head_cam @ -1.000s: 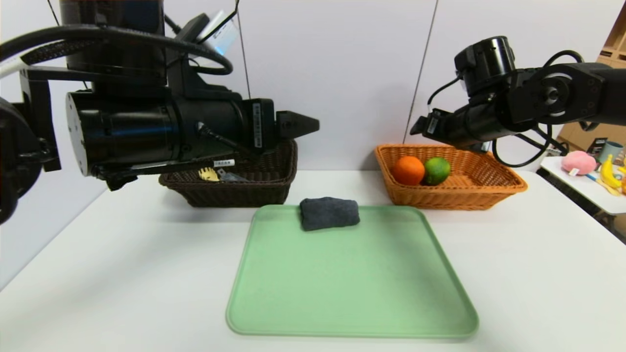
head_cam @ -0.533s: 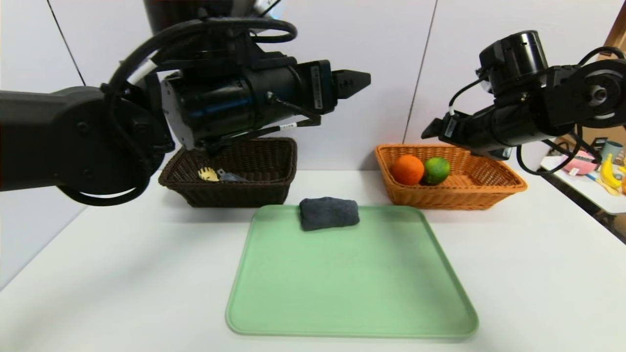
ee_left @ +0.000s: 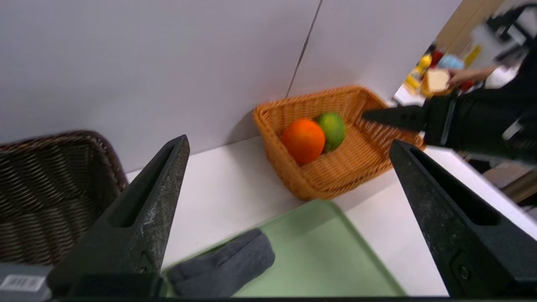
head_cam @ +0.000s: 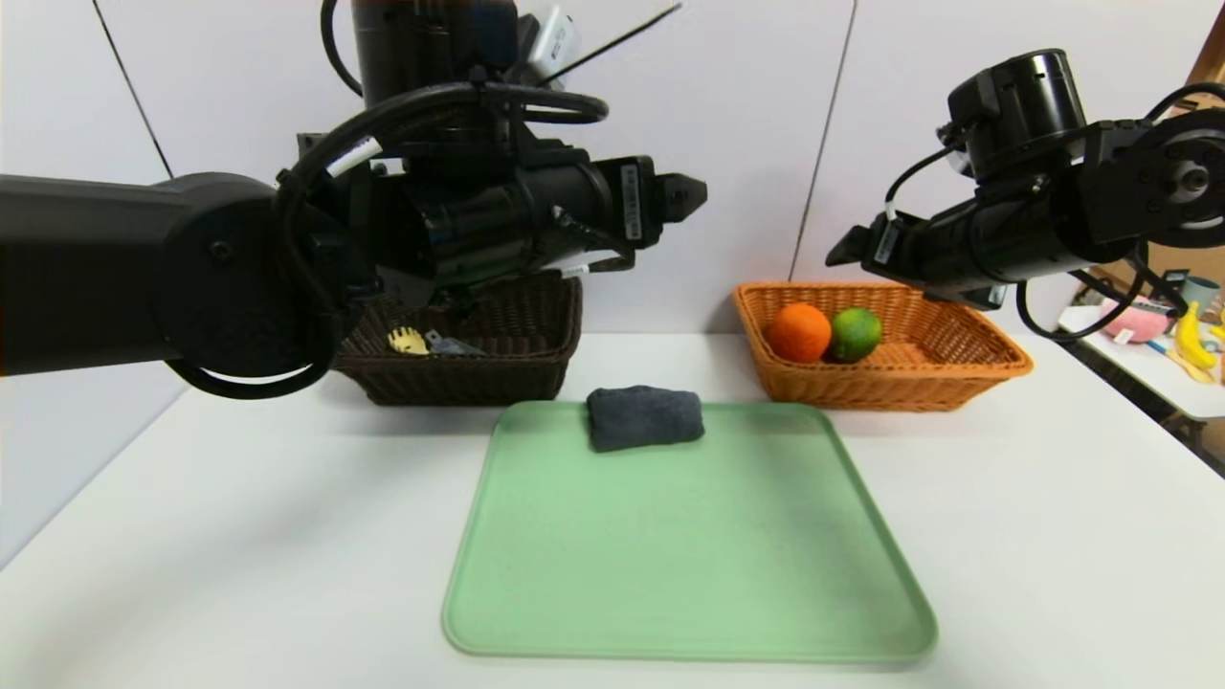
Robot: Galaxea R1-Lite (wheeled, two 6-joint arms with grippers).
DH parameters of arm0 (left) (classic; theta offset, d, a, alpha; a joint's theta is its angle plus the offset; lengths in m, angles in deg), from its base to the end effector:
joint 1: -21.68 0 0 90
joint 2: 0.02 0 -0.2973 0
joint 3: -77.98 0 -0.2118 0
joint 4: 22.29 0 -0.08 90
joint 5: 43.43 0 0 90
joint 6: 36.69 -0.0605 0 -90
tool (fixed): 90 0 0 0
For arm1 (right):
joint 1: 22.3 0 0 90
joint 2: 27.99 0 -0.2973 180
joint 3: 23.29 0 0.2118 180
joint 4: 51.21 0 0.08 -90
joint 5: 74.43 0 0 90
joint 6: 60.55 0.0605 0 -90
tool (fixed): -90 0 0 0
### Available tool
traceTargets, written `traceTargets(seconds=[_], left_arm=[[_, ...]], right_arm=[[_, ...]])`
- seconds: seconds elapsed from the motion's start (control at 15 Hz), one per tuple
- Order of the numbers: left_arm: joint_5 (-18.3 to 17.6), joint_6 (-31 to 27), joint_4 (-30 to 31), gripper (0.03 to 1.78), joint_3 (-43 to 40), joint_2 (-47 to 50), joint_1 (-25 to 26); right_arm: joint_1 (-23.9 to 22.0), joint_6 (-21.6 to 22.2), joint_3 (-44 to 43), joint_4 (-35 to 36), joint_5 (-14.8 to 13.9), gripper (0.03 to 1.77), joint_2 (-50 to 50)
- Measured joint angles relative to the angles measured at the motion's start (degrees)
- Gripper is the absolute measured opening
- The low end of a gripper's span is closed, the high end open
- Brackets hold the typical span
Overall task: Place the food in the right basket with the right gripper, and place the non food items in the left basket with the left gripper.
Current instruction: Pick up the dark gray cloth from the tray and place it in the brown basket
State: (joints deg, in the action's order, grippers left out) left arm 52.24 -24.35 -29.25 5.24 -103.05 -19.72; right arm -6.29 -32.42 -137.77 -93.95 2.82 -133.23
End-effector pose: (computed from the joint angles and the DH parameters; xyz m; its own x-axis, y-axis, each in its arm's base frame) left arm 0.3177 -0.2721 0.2986 0.8109 -0.5832 -0.0474 0.5629 0.7997 -0.2089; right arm 0.3912 0.0983 0.2441 0.8426 0.0122 -0.5383 0.1689 0.9433 0.2857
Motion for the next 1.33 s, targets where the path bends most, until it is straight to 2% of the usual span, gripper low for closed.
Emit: traceTargets(seconds=[0.2,0.27,0.4,0.6,0.8,0.93,1.13,1.33], left_arm=[[-0.44,-9.84,-12.69,1.69,1.49,0.89,0.24],[-1.35,-13.85,-14.85,1.69,1.84,0.80,0.59],[-8.08,-19.58,-15.68,1.69,2.86,0.20,2.16],[-19.25,-22.11,-19.30,1.69,6.40,-2.21,3.40],[-27.66,-25.28,-22.89,1.69,8.83,-5.32,4.36],[-31.88,-26.81,-23.32,1.69,10.69,-7.90,4.89],[-34.22,-28.43,-27.11,1.69,16.10,-12.34,5.81],[-34.35,-30.14,-36.55,1.69,21.55,-15.65,6.03]], right_arm=[[0.02,-0.05,0.00,0.01,0.00,1.69,0.11],[-0.09,-0.11,0.00,0.01,0.05,1.69,0.09],[-0.28,-0.05,0.00,0.00,0.72,1.69,0.06],[-0.61,0.04,0.07,-0.02,1.29,1.69,-0.05],[-0.66,0.04,0.07,0.00,2.32,1.69,-0.18],[-0.63,0.11,0.09,0.00,2.83,1.69,-0.24],[-0.66,0.15,1.23,0.06,4.05,1.69,-0.22],[-0.66,0.17,1.82,0.11,4.66,1.70,-0.29]])
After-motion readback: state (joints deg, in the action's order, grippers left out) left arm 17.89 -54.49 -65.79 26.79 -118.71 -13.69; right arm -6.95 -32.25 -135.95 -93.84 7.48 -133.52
